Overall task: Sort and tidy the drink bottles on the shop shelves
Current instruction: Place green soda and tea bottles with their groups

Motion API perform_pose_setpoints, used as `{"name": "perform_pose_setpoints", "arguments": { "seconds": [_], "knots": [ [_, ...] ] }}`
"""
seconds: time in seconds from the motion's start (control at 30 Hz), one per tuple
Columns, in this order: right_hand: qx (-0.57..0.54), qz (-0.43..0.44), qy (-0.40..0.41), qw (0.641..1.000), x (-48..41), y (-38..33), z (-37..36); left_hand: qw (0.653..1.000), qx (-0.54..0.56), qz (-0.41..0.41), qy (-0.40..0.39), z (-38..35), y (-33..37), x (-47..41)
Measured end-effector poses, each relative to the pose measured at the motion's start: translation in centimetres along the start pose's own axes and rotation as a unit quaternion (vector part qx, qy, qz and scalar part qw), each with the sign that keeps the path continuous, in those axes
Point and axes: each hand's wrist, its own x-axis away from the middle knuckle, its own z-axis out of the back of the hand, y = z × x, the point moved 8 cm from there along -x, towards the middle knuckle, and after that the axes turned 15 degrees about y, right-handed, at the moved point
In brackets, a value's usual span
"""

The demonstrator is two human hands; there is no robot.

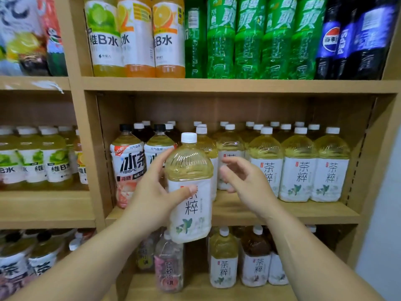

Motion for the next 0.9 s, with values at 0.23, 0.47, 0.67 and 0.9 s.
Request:
{"name": "perform_pose_setpoints", "arguments": {
  "seconds": [0.23, 0.47, 0.67, 0.9],
  "knots": [
    [0.060, 0.014, -0.039, 0.997, 2.1, 1.4, 3.4, 0.999, 0.024, -0.036, -0.017, -7.4, 1.4, -1.6],
    [0.149, -0.025, 0.031, 0.988, 2.1, 5.0, 4.1, 0.996, 0.002, -0.040, -0.075, -12.4, 0.6, -1.8],
    [0.144, -0.018, 0.058, 0.988, 2.3, 5.9, 3.7, 0.973, -0.196, -0.115, -0.034, -11.6, 0.7, -2.6],
    [0.206, 0.015, 0.100, 0.973, 3.0, 5.9, 2.2, 0.929, -0.325, -0.178, -0.008, -10.9, -0.4, -2.2]
  ]
}}
